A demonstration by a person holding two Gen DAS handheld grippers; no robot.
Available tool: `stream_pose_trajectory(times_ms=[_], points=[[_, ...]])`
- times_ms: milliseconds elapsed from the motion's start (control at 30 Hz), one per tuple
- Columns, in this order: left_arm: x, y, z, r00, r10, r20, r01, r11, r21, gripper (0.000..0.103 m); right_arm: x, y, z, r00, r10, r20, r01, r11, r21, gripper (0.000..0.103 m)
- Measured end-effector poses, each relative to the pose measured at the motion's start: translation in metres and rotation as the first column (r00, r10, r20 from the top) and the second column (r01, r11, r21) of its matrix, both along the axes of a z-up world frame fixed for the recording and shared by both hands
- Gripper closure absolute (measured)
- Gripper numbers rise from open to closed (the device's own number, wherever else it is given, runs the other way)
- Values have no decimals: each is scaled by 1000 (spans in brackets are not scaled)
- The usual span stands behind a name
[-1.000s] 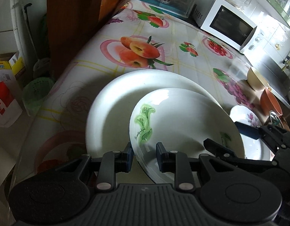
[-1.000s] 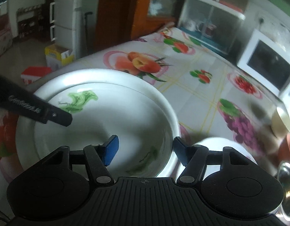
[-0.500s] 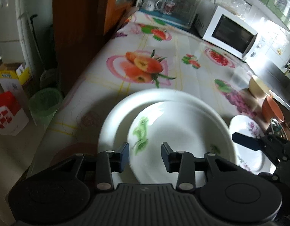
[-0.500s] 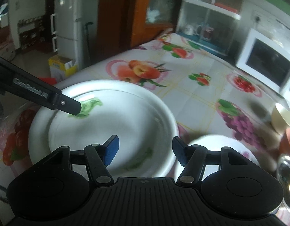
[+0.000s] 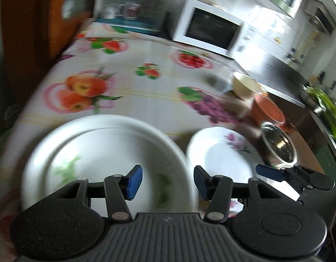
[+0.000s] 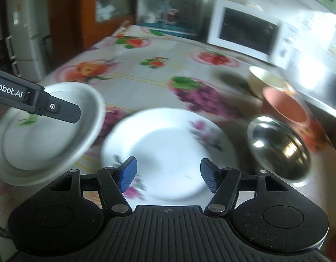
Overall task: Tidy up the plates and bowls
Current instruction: 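Grasp the rim of the pink-flower white plate with the left gripper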
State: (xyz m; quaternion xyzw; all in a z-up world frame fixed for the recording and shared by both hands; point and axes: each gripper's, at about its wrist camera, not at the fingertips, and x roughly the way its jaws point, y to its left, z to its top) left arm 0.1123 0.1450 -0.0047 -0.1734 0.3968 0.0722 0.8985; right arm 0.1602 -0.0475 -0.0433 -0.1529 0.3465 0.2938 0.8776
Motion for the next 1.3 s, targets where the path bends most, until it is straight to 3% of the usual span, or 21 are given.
stream_pose_trajectory(times_ms=[267,733,1300], points=[[48,-34,-11,996,-84,-23,85,996,35,44,21,-37,-8,993,-106,-43,107,994,24,35],[109,-43,-36,984,-145,-105,153,986,66,38,41,-48,-26,984,-128,-127,133,990,38,32],[128,-47,-58,969,-190,-160,198,980,29,40,39,-43,-33,979,-85,-185,102,991,87,31]])
